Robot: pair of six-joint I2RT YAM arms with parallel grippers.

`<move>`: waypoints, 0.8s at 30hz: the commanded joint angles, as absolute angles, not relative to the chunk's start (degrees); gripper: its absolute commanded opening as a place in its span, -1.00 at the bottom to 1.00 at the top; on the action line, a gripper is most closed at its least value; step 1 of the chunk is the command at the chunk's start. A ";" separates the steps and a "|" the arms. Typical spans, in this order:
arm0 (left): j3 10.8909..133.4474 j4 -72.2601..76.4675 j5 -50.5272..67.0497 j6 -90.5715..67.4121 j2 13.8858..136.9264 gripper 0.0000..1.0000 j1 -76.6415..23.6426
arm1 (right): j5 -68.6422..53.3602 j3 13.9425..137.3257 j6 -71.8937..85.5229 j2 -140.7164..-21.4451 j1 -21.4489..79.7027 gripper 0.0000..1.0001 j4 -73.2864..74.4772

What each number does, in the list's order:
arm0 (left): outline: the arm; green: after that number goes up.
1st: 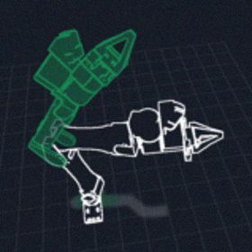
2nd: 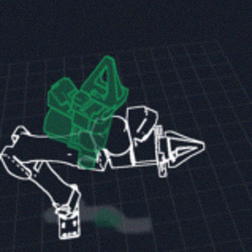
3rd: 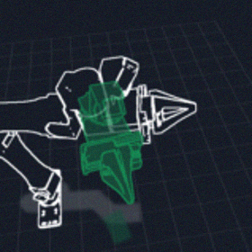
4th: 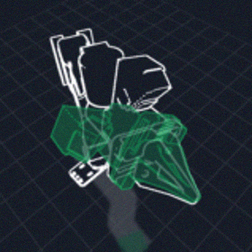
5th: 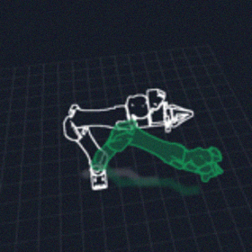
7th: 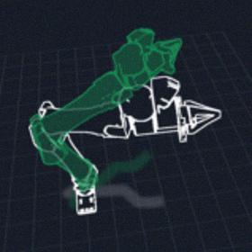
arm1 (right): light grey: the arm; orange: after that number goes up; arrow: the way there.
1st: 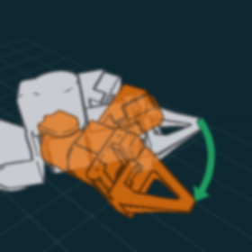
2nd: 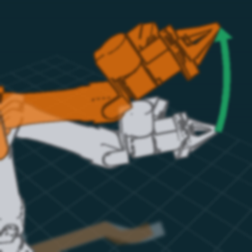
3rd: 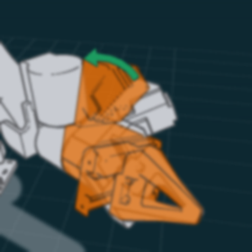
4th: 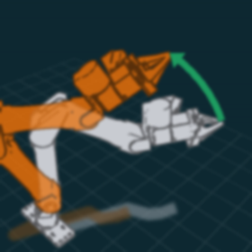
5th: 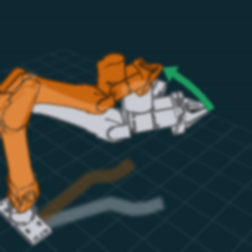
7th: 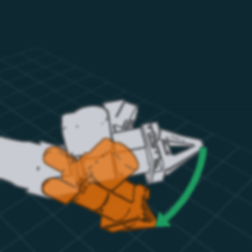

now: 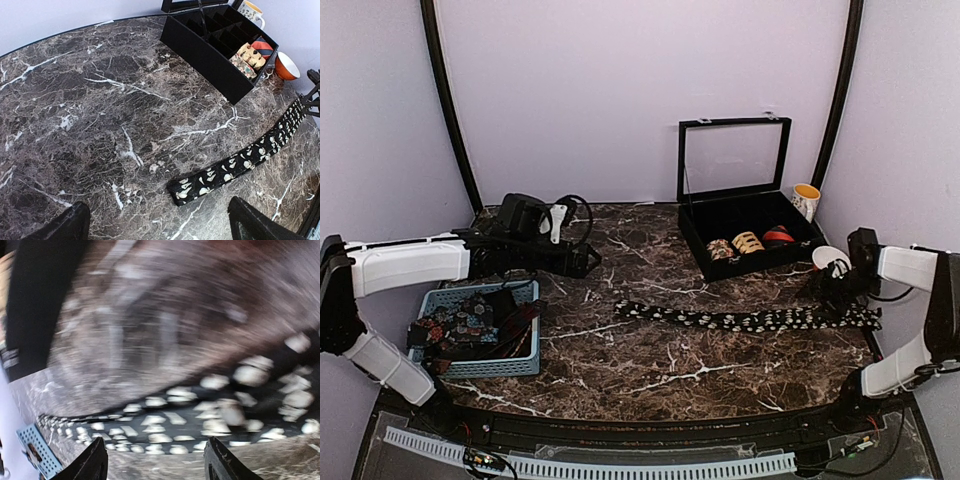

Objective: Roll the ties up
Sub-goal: Move the tie to the center of the board, then pick up the tie from the center of the board.

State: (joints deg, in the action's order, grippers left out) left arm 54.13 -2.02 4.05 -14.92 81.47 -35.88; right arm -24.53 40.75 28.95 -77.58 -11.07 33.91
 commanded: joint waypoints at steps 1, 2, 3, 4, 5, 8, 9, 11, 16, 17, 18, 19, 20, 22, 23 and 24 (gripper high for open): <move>58.23 -8.66 6.75 -16.35 86.40 0.97 -37.12 | -27.79 45.41 27.93 -76.07 -5.14 0.31 33.68; 58.33 -8.32 7.86 -18.41 87.50 0.92 -37.50 | -28.27 45.62 28.13 -75.93 -3.65 0.29 33.40; 58.27 -7.88 8.85 -20.20 88.59 0.87 -38.00 | -29.25 45.56 28.30 -75.62 -2.09 0.28 32.89; 58.27 -7.56 9.51 -21.97 89.67 0.81 -38.51 | -30.10 45.38 28.34 -75.25 -0.65 0.27 32.36; 58.28 -7.15 9.70 -23.80 90.63 0.72 -39.06 | -30.54 45.18 28.57 -74.91 0.56 0.26 32.00; 58.03 -4.67 12.13 -31.11 93.68 0.43 -39.47 | -33.27 43.53 30.51 -74.15 4.51 0.21 28.88; 58.07 -3.86 12.88 -33.11 94.65 0.35 -39.46 | -34.00 42.96 31.37 -74.22 5.90 0.18 27.67; 58.30 -2.60 14.41 -36.34 96.62 0.26 -39.46 | -35.10 42.37 32.77 -74.87 8.90 0.14 25.15; 59.33 -2.94 15.67 -43.36 100.91 0.02 -39.55 | -35.41 42.41 35.35 -77.13 15.00 0.03 20.45; 59.66 -2.95 16.00 -43.61 101.87 0.01 -39.56 | -35.67 42.75 35.66 -77.77 15.88 0.02 19.40; 59.96 -3.04 16.30 -43.74 102.59 0.00 -39.57 | -35.58 43.17 35.83 -78.56 16.54 0.02 19.12; 60.30 -3.07 16.67 -43.81 103.36 -0.02 -39.56 | -35.31 43.88 35.81 -79.29 17.32 0.01 18.98; 60.64 -3.01 17.21 -43.92 104.07 -0.02 -39.55 | -35.24 44.42 35.77 -80.08 17.86 0.01 18.80; 61.02 -1.96 18.67 -44.47 105.50 -0.03 -39.56 | -35.33 45.45 35.88 -81.71 18.68 0.01 18.53; 61.20 -1.13 19.52 -44.85 106.15 -0.04 -39.55 | -35.34 46.04 35.98 -82.44 19.04 0.01 18.44; 61.44 -0.37 20.20 -45.31 106.84 -0.04 -39.55 | -35.40 46.55 36.09 -83.18 19.44 0.00 18.49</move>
